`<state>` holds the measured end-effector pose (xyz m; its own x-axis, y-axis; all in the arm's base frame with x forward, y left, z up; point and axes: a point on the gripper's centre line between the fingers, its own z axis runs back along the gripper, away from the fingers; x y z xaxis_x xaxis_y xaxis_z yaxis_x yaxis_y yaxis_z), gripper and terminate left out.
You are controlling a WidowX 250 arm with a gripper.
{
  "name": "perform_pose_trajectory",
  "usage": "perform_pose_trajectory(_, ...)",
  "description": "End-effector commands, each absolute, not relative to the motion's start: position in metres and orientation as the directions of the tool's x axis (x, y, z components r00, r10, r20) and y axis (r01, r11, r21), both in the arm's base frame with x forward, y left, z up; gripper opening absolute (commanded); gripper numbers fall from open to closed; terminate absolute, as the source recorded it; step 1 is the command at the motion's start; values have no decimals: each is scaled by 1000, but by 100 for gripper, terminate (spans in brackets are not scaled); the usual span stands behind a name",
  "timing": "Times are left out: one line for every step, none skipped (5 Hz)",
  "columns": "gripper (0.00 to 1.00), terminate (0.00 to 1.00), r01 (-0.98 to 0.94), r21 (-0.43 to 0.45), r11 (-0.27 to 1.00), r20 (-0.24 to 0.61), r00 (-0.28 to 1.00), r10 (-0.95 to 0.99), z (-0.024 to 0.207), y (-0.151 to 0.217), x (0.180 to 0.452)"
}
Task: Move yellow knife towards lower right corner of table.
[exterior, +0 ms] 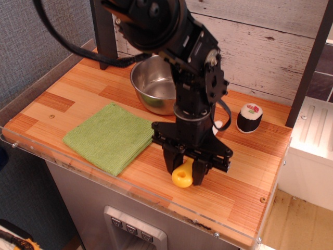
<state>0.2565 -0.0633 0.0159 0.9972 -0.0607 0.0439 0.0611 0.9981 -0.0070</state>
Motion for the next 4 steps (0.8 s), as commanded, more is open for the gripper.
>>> perform_pose_trajectory(100, 0, 82, -8, 997, 51, 995, -81, 20, -69, 254)
perform_pose_trajectory(100, 0, 102, -8, 995, 52, 994, -101, 25, -72, 252)
perform_pose_trajectory(100, 0, 135, 15, 991, 109, 985, -136, 47, -70, 246)
perform_pose_trajectory(100, 0, 135, 38, 990, 178, 974, -139, 70, -63, 240)
